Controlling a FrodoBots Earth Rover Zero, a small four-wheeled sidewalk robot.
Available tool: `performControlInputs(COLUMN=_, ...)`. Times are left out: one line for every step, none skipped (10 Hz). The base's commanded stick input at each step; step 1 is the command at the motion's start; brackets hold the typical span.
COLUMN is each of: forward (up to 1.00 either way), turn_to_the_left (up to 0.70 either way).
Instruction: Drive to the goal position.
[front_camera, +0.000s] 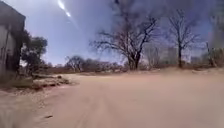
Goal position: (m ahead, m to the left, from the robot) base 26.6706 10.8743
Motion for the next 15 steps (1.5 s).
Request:
performControlInputs(forward=1.0, turn_to_the_left=0.0)
performControlInputs(forward=1.0, turn_to_the_left=0.0)
performControlInputs(forward=1.0, turn_to_the_left=0.03)
performControlInputs(forward=1.0, turn_to_the_left=0.18)
performControlInputs(forward=1.0, turn_to_the_left=0.27)
performControlInputs(forward=1.0, turn_to_the_left=0.27)
performControlInputs(forward=1.0, turn_to_the_left=0.27)
performControlInputs(forward=1.0, turn_to_the_left=0.27)
performControlInputs(forward=1.0, turn_to_the_left=0.27)
performControlInputs(forward=1.0, turn_to_the_left=0.27)
performControlInputs(forward=1.0, turn_to_the_left=0.27)
performControlInputs(forward=1.0, turn_to_the_left=0.27)
performControlInputs(forward=1.0, turn_to_the_left=0.0)
performControlInputs(forward=1.0, turn_to_the_left=0.0)
performControlInputs(forward=1.0, turn_to_the_left=0.0)
